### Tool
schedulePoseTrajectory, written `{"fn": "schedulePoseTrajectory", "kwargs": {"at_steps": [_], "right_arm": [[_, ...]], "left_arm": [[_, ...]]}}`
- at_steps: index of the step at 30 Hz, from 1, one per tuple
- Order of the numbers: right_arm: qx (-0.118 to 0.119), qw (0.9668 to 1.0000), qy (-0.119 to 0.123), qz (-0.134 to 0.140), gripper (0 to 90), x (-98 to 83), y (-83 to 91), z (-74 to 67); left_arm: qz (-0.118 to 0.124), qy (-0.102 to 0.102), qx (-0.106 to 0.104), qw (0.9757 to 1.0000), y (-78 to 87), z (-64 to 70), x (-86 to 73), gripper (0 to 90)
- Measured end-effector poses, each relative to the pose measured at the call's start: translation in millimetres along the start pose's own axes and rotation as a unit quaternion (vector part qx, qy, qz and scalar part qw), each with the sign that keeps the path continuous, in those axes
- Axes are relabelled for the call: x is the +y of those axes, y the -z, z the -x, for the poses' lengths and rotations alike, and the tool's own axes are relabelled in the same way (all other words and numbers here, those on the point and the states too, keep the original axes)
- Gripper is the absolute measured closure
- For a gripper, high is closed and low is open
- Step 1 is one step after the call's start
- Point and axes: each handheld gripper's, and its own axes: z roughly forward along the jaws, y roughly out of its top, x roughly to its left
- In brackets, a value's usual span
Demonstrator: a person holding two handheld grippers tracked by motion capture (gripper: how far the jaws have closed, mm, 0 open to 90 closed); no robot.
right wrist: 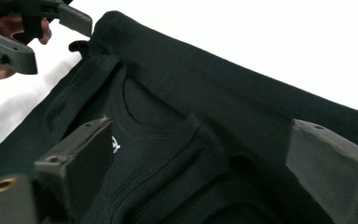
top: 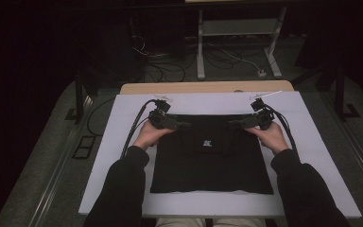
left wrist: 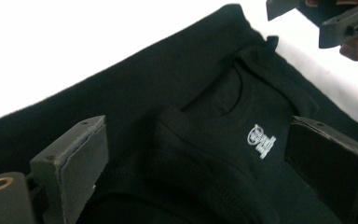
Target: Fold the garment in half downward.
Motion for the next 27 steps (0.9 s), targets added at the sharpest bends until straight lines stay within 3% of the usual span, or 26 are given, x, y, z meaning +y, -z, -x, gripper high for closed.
{"fn": "schedulePoseTrajectory", "kwargs": {"at_steps": [7, 13, 22, 27], "right_arm": [[0.005, 0.9999, 0.001, -0.012, 18.5, -2.2, -9.3, -0.7], [0.003, 0.9997, 0.008, -0.022, 28.7, -3.2, -13.9, -1.9], [-0.030, 0.9989, 0.008, -0.035, 40.2, -5.1, -17.8, -0.6], [-0.031, 0.9988, 0.009, -0.037, 45.4, -5.3, -19.6, -0.6]], "left_arm": [[0.005, 0.009, 0.001, 0.9999, -2.1, -3.1, -2.9, 9.3], [-0.008, 0.006, -0.007, 0.9999, -5.6, -7.1, -5.3, 14.1], [-0.011, 0.003, -0.003, 0.9999, -14.2, -5.8, -7.6, 26.4], [-0.007, 0.010, -0.006, 0.9999, -16.0, -7.2, -10.1, 33.4]]}}
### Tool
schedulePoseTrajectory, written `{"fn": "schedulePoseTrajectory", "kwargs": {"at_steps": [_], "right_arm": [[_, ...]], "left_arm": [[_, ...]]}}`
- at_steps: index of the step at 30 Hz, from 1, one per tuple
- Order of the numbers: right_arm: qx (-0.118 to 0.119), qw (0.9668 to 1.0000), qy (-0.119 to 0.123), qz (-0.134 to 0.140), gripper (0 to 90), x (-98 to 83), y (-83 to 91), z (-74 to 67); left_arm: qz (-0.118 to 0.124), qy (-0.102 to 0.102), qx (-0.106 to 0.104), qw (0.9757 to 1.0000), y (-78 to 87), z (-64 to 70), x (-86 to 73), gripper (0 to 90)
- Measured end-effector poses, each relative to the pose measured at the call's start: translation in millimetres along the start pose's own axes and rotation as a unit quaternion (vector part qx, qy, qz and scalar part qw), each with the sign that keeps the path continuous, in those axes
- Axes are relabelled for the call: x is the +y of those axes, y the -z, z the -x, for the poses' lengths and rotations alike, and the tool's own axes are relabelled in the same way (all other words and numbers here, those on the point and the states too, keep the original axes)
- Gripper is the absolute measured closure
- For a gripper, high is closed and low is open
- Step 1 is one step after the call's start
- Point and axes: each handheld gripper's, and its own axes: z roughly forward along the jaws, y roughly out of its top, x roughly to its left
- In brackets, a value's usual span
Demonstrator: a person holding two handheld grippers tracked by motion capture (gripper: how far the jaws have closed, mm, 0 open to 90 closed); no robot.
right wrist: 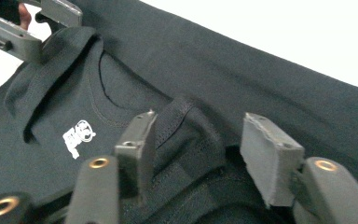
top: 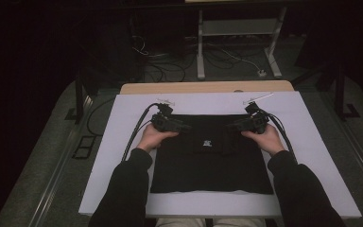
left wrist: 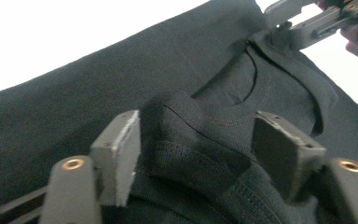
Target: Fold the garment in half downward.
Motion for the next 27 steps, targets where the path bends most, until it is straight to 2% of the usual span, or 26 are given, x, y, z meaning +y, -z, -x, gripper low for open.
{"fn": "schedulePoseTrajectory", "kwargs": {"at_steps": [7, 9, 11, 14, 18, 22, 27], "right_arm": [[-0.017, 0.9998, -0.013, 0.000, 52.7, -1.1, -4.6, 2.5], [-0.027, 0.9995, -0.015, -0.001, 53.7, -1.3, -6.2, 2.5], [-0.028, 0.9995, -0.015, -0.001, 55.3, -1.6, -6.9, 2.6], [-0.031, 0.9994, -0.014, -0.007, 62.9, -1.8, -8.3, 2.8], [-0.033, 0.9994, -0.004, -0.003, 73.7, -2.4, -7.5, 0.2], [-0.035, 0.9993, 0.010, 0.007, 80.8, -1.5, -5.9, -4.7], [-0.015, 0.9994, 0.015, 0.029, 83.2, 0.5, 0.4, -10.1]], "left_arm": [[0.009, 0.005, -0.001, 0.9999, 2.4, -2.6, -4.3, 48.3], [0.018, -0.006, 0.012, 0.9997, 4.8, -2.0, -5.6, 56.6], [0.021, 0.001, 0.004, 0.9998, 5.2, -3.9, -7.0, 60.3], [0.009, -0.002, 0.013, 0.9999, 3.5, -3.5, -8.2, 65.8], [0.012, 0.000, 0.013, 0.9998, 3.8, -3.6, -8.4, 77.4], [0.016, 0.006, 0.016, 0.9997, 6.0, -1.2, -8.5, 80.0], [0.028, -0.010, 0.022, 0.9993, 10.9, 5.8, -11.6, 81.7]]}}
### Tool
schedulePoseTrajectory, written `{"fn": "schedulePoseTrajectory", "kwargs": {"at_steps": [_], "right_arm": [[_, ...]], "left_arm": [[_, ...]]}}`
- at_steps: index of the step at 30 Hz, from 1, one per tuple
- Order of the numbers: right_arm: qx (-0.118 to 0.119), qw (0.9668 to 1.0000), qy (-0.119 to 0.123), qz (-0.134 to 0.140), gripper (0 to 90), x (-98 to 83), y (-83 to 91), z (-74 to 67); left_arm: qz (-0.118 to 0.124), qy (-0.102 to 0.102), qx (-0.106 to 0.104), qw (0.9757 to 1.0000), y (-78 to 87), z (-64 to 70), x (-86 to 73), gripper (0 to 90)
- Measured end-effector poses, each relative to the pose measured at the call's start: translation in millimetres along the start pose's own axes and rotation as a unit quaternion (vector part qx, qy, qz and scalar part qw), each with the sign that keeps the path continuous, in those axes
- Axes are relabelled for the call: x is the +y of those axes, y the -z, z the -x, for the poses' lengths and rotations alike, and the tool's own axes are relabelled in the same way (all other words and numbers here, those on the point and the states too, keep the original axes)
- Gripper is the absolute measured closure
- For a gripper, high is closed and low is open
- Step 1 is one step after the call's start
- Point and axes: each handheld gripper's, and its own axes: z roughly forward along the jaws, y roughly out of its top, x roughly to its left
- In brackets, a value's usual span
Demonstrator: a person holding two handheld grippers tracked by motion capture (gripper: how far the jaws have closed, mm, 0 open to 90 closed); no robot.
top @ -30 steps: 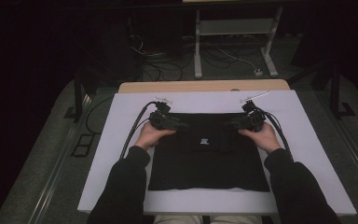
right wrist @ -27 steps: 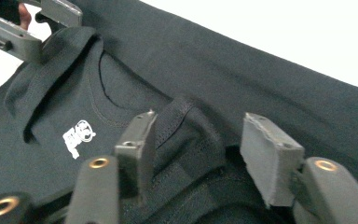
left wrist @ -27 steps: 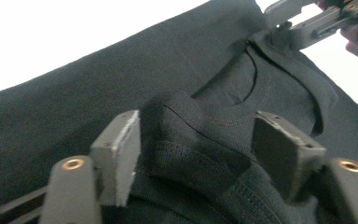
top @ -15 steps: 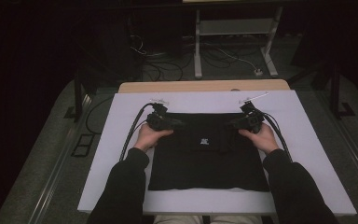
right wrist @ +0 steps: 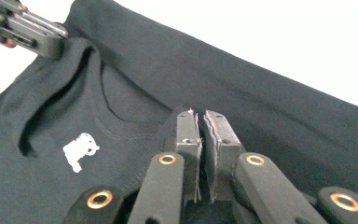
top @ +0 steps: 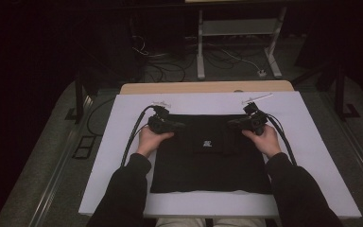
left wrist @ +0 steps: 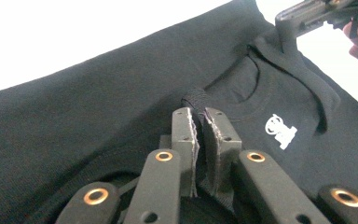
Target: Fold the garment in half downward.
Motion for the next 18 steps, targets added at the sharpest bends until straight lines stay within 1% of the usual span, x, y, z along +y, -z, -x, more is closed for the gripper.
{"fn": "schedulePoseTrajectory", "kwargs": {"at_steps": [2, 4, 5, 7, 8, 11, 15, 18], "right_arm": [[0.002, 1.0000, 0.004, 0.005, 83.5, 0.5, 1.7, -1.6], [0.009, 0.9999, 0.002, 0.005, 83.7, 0.9, 4.2, -3.9], [0.011, 0.9999, 0.002, 0.007, 83.8, 0.9, 5.1, -4.3], [0.015, 0.9998, 0.001, 0.010, 83.9, 0.8, 6.5, -5.3], [0.017, 0.9998, -0.002, 0.012, 84.0, 0.5, 7.6, -5.9], [0.029, 0.9994, -0.003, 0.020, 84.1, -1.3, 11.0, -7.8], [0.032, 0.9993, -0.001, 0.021, 84.4, -4.2, 14.2, -10.8], [0.039, 0.9989, 0.000, 0.027, 84.4, -7.5, 17.0, -12.1]], "left_arm": [[0.006, -0.003, 0.000, 1.0000, 1.8, 2.5, -1.7, 82.8], [0.010, -0.004, -0.005, 0.9999, 2.6, 4.7, -3.8, 83.1], [0.010, -0.006, -0.004, 0.9999, 2.1, 5.7, -4.3, 83.5], [0.010, -0.008, 0.000, 0.9999, 2.3, 7.9, -3.6, 83.8], [0.016, -0.007, -0.004, 0.9998, 2.7, 9.2, -3.0, 84.0], [0.020, -0.015, -0.006, 0.9997, 6.2, 13.9, -0.9, 84.1], [0.027, -0.024, -0.011, 0.9993, 12.2, 18.3, 1.4, 84.6], [0.034, -0.024, -0.015, 0.9990, 15.7, 20.9, 2.6, 84.8]]}}
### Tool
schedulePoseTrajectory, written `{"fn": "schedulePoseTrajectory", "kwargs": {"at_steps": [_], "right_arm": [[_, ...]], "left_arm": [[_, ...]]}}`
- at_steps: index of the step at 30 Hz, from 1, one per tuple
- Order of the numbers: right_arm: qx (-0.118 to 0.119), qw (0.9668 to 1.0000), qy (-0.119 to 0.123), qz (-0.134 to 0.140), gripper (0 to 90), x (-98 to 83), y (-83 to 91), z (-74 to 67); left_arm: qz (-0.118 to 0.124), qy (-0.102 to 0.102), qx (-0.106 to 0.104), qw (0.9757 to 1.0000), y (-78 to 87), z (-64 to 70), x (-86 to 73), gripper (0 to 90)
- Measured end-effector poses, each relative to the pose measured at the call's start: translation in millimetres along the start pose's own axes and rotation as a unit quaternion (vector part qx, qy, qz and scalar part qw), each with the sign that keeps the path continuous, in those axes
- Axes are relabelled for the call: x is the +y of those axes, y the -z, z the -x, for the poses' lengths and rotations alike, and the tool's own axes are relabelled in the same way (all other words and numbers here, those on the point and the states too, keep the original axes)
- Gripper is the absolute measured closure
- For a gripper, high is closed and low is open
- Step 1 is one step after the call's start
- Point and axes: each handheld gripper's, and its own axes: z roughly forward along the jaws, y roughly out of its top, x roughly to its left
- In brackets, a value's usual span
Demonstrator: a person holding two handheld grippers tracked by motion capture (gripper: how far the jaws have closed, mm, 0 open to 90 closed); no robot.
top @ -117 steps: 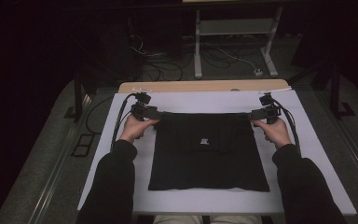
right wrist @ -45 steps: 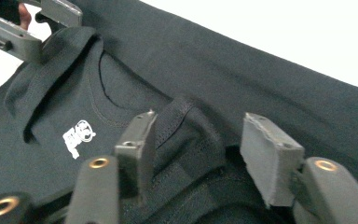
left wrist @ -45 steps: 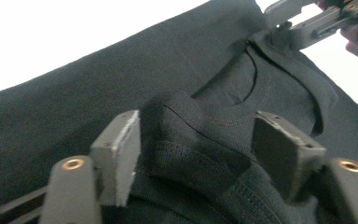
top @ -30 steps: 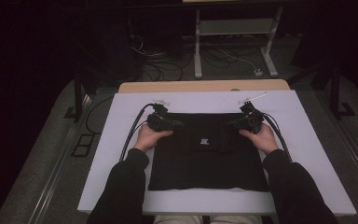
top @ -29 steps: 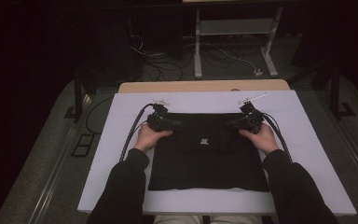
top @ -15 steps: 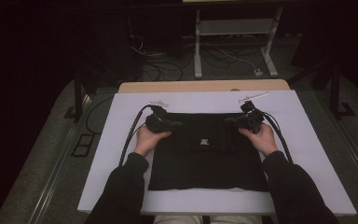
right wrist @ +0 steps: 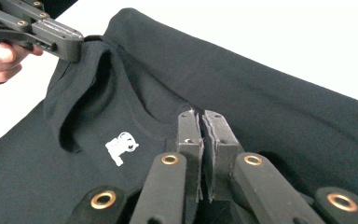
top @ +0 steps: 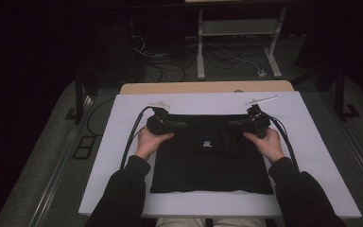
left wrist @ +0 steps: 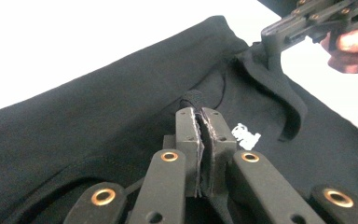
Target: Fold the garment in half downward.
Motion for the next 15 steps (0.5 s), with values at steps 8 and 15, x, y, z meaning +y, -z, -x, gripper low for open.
{"fn": "schedulePoseTrajectory", "kwargs": {"at_steps": [8, 15], "right_arm": [[0.006, 0.9999, 0.002, 0.013, 84.5, -9.3, 10.3, -2.2], [0.012, 0.9996, -0.013, 0.022, 84.4, -20.7, 17.8, 0.4]], "left_arm": [[0.005, -0.003, -0.001, 1.0000, 4.8, 5.8, 0.7, 85.0], [0.009, 0.007, 0.004, 0.9999, 10.4, 11.3, -1.4, 85.3]]}}
